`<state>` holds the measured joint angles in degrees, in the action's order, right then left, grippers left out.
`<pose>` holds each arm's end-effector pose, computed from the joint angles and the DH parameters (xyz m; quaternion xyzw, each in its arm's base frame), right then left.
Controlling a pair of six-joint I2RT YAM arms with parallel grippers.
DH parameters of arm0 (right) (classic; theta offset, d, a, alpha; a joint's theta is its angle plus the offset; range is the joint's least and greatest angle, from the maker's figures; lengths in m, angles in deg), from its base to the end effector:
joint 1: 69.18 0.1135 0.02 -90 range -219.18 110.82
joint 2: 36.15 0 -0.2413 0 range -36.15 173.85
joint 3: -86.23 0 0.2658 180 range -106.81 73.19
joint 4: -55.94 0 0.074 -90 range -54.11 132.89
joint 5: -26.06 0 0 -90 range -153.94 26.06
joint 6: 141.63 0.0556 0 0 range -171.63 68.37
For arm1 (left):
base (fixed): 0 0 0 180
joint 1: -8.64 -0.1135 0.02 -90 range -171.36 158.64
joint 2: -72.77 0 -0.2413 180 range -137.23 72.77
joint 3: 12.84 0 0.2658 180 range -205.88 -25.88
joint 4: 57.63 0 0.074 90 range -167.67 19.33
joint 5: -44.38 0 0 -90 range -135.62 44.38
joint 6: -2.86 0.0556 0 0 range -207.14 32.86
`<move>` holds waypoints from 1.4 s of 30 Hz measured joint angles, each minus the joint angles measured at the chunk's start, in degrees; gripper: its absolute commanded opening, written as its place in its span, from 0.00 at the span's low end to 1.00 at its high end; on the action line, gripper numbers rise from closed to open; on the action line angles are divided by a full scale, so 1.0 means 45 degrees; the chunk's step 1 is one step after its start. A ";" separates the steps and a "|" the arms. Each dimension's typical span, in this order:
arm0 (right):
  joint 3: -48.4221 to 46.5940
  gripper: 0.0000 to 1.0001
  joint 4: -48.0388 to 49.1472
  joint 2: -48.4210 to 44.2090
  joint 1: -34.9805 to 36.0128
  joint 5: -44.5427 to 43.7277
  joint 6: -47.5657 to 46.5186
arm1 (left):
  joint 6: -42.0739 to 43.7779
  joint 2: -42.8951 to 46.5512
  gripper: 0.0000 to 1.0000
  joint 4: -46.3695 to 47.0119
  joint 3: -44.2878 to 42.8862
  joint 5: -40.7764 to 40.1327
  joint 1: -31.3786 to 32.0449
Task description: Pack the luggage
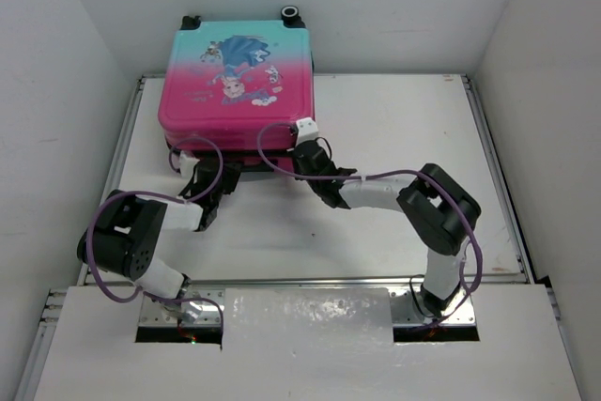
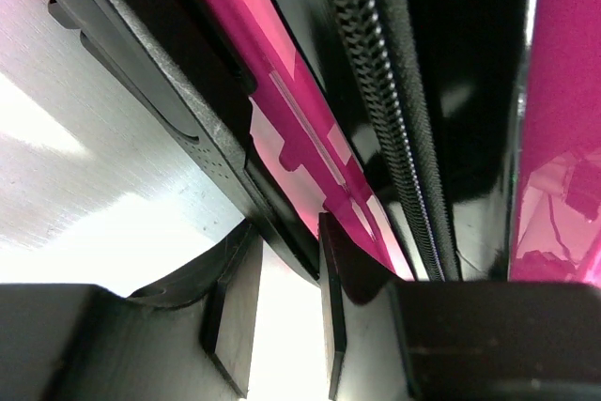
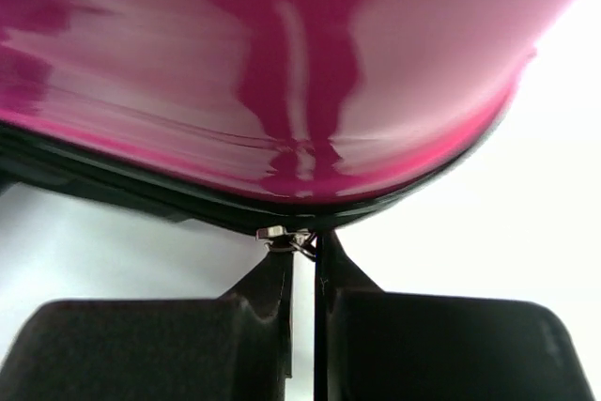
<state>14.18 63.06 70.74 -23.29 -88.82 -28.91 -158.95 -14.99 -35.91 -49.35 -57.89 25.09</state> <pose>0.3080 0.2841 0.1347 -0.0587 0.8412 0.1323 0.5211 0.2801 -0.0704 0.0841 -0.4467 0.7357 -0.2823 0.4236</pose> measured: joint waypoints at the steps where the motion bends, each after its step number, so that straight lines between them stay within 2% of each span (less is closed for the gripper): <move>1: 0.0262 0.00 0.0374 -0.0073 -0.0058 -0.0078 -0.0165 | 0.0000 0.0005 0.00 -0.0005 -0.0005 0.0058 -0.0015; 7: 0.1297 0.00 0.1841 -0.0442 -0.1326 -0.0432 -0.1035 | -0.0053 0.0000 0.00 0.0019 -0.0024 0.0471 -0.0175; 11: 0.1273 0.00 0.2045 -0.0423 -0.2293 0.0257 -0.1413 | -0.0155 -0.0068 0.00 0.0029 -0.0146 0.0840 -0.0189; 15: 0.0126 0.00 0.1608 0.0359 -0.3283 0.1836 -0.2137 | -0.0151 -0.0170 0.00 0.0005 -0.0262 0.1171 -0.0180; 19: -0.1904 0.00 -0.1336 0.1141 -0.4172 0.5537 -0.2710 | 0.0019 -0.0223 0.00 -0.0049 -0.0301 0.1253 -0.0180; 20: -0.2516 0.02 -0.2166 0.1399 -0.4430 0.6523 -0.2696 | 0.0131 -0.0214 0.00 -0.0102 -0.0306 0.1302 -0.0228; 21: -0.3011 0.10 -0.2837 0.1671 -0.4677 0.7495 -0.2642 | 0.0233 -0.0189 0.00 -0.0170 -0.0321 0.1341 -0.0257; 22: -0.3283 0.26 -0.3152 0.1953 -0.4935 0.8272 -0.2555 | 0.0316 -0.0165 0.00 -0.0257 -0.0364 0.1345 -0.0262; 24: -0.3439 0.55 -0.2113 0.2545 -0.5566 0.8446 -0.2268 | 0.0583 -0.0092 0.01 -0.0627 -0.0534 0.1418 -0.0287; 25: -0.3415 0.71 -0.1593 0.2657 -0.5882 0.8490 -0.2108 | 0.0704 -0.0034 0.25 -0.0879 -0.0636 0.1457 -0.0311; 27: -0.3016 0.78 -0.0743 0.2351 -0.6319 0.8155 -0.1855 | 0.1039 0.0214 0.54 -0.1637 -0.0908 0.1549 -0.0316; 28: -0.2516 0.87 -0.0398 0.1860 -0.6431 0.7946 -0.1758 | 0.1355 0.0321 0.73 -0.2089 -0.0991 0.1520 -0.0316; 33: -0.0078 0.98 -0.0112 -0.1598 -0.6207 0.6926 -0.1117 | 0.2827 0.1452 0.84 -0.4979 -0.1715 0.1039 -0.0238; 38: 0.0646 0.99 -0.0826 -0.4226 -0.6023 0.6421 -0.0665 | 0.4410 0.3439 0.89 -0.7626 -0.3147 -0.0005 0.0602; 42: 0.1477 0.99 -0.2259 -0.6037 -0.6023 0.5965 -0.0612 | 0.6159 0.5168 0.92 -0.8432 -0.3832 -0.0622 0.0952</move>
<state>20.83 52.89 43.57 -50.40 -61.98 -31.66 -131.24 8.26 -73.85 -66.59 -60.69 29.37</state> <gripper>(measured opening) 0.985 0.913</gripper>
